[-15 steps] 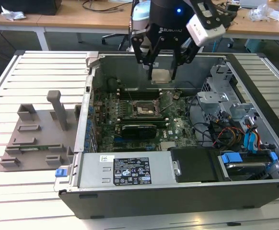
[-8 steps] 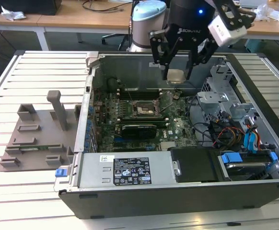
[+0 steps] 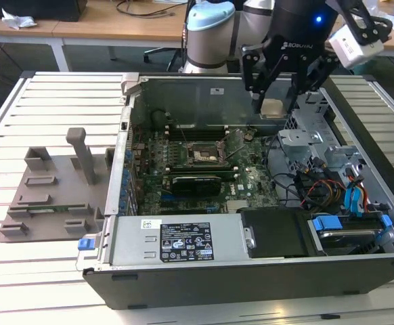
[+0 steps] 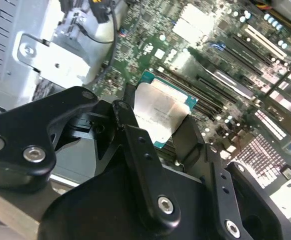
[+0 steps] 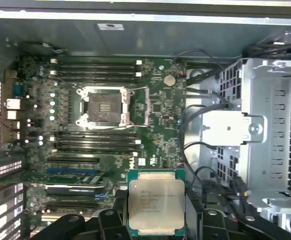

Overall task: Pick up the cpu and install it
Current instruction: 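Pick up the cpu and move it towards the insertion slot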

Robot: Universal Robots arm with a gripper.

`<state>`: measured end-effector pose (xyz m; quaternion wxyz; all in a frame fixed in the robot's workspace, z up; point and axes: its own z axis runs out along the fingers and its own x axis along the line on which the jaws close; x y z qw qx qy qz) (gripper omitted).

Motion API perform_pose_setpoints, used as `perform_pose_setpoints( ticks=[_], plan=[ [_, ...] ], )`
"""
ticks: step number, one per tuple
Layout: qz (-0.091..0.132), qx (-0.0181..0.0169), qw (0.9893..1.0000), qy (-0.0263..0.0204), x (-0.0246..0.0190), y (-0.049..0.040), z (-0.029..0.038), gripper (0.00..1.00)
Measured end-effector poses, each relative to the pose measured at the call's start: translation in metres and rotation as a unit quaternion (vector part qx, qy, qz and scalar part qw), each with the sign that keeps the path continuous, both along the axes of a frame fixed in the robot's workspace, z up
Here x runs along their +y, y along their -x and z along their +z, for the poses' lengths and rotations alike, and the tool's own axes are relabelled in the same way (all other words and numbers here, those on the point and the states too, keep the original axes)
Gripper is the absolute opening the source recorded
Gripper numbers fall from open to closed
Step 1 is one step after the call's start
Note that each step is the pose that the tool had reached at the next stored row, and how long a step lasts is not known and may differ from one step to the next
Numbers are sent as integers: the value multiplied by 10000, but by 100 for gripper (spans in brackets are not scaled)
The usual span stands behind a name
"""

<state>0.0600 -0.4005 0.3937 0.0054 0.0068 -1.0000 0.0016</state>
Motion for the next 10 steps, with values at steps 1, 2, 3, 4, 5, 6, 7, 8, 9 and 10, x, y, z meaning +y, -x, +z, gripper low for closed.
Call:
perform_pose_setpoints(
  ticks=[1, 2, 3, 4, 5, 6, 7, 8, 9, 10],
  plan=[
    [1, 4, 10000, 0, 0, -53, -3, 55],
    [1, 6, 10000, 0, 0, -80, -5, 55],
    [0, 9, 10000, 0, 0, -112, -8, 55],
    [0, 12, 10000, 0, 0, -146, -10, 55],
    [1, 14, 10000, 0, 1, -173, -13, 55],
    [0, 19, 10000, 0, 1, -225, -18, 55],
    [0, 23, 10000, -1, 2, -253, -22, 55],
    [1, 26, 10000, 0, 2, -274, -29, 55],
    [1, 32, 10000, 0, 2, -298, -43, 55],
    [1, 35, 10000, 0, 2, -311, -56, 55]
  ],
)
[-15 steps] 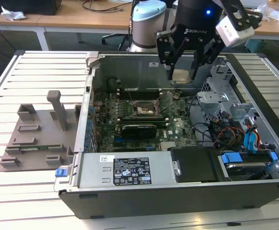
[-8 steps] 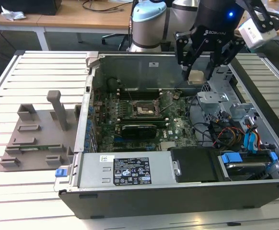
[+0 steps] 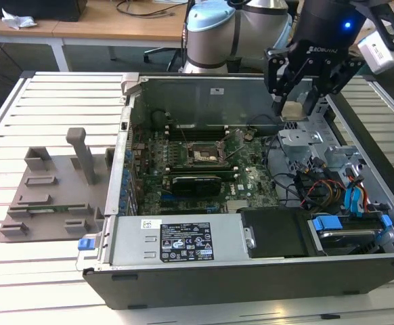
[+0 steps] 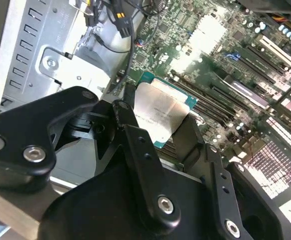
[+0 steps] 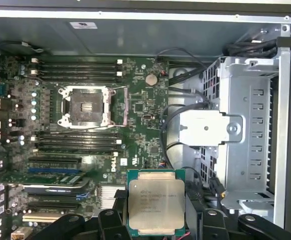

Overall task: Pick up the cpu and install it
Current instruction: 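Pick up the cpu and move it towards the insertion slot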

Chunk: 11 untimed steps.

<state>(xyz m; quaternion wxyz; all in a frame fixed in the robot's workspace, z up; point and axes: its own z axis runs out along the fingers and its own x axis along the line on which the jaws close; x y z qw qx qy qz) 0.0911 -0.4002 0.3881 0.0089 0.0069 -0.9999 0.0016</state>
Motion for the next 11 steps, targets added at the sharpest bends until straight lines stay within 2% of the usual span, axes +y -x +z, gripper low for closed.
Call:
perform_pose_setpoints(
  ticks=[5, 11],
  plan=[
    [0, 15, 10000, 0, 0, -63, -80, 55],
    [0, 26, 10000, 0, 0, -122, -143, 55]
  ],
)
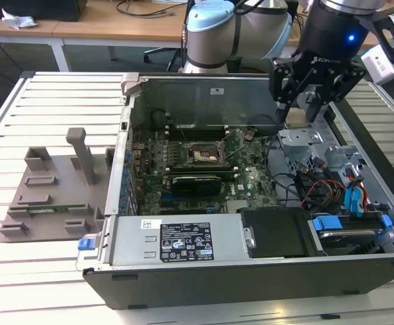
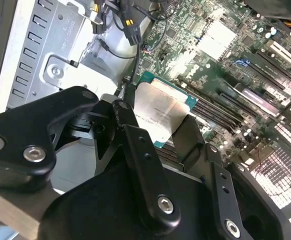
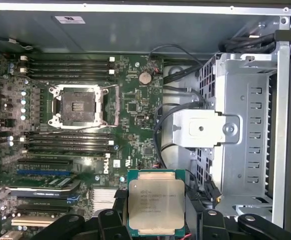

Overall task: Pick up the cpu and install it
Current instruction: 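Pick up the cpu and move it towards the insertion slot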

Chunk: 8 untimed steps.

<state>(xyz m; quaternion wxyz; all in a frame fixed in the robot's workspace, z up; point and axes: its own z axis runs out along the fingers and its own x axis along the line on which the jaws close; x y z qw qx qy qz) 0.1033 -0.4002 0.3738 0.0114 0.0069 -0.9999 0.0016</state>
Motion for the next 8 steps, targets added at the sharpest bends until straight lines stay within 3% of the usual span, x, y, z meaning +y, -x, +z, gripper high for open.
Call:
perform_pose_setpoints(
  ticks=[8],
  plan=[
    [0, 7, 10000, 0, 0, -80, -92, 55]
  ],
)
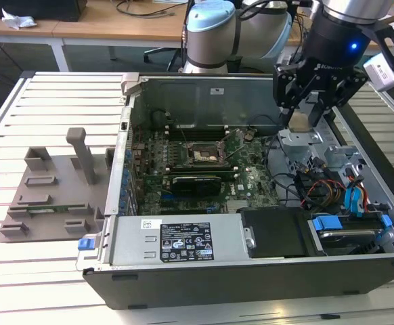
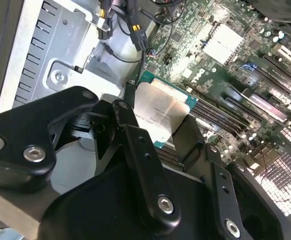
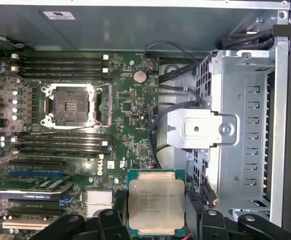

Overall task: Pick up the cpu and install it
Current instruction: 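Pick up the cpu and move it towards the insertion slot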

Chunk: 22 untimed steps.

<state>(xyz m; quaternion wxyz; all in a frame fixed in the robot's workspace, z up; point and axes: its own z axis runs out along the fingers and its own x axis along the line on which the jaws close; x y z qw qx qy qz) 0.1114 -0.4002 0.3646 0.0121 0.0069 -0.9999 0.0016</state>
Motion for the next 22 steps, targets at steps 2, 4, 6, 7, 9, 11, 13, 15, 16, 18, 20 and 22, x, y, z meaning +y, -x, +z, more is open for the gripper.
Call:
perform_pose_setpoints(
  ticks=[2, 4, 6, 7, 9, 11, 13, 15, 16, 18, 20, 22],
  plan=[
    [0, 1, 10000, 0, 0, -15, -20, 55],
    [0, 2, 10000, 0, 0, -29, -39, 55],
    [0, 2, 10000, 0, 0, -44, -50, 55],
    [0, 3, 10000, 0, 1, -57, -58, 55],
    [0, 3, 10000, 0, 2, -77, -69, 55],
    [0, 3, 10000, 0, 3, -98, -80, 55],
    [0, 3, 10000, 0, 4, -116, -90, 55],
    [0, 4, 10000, 0, 5, -146, -107, 55],
    [0, 4, 10000, 0, 6, -157, -115, 55],
    [0, 5, 10000, 0, 7, -180, -130, 55],
    [0, 5, 10000, 0, 8, -201, -142, 55],
    [0, 5, 10000, 0, 10, -232, -162, 55]
  ],
)
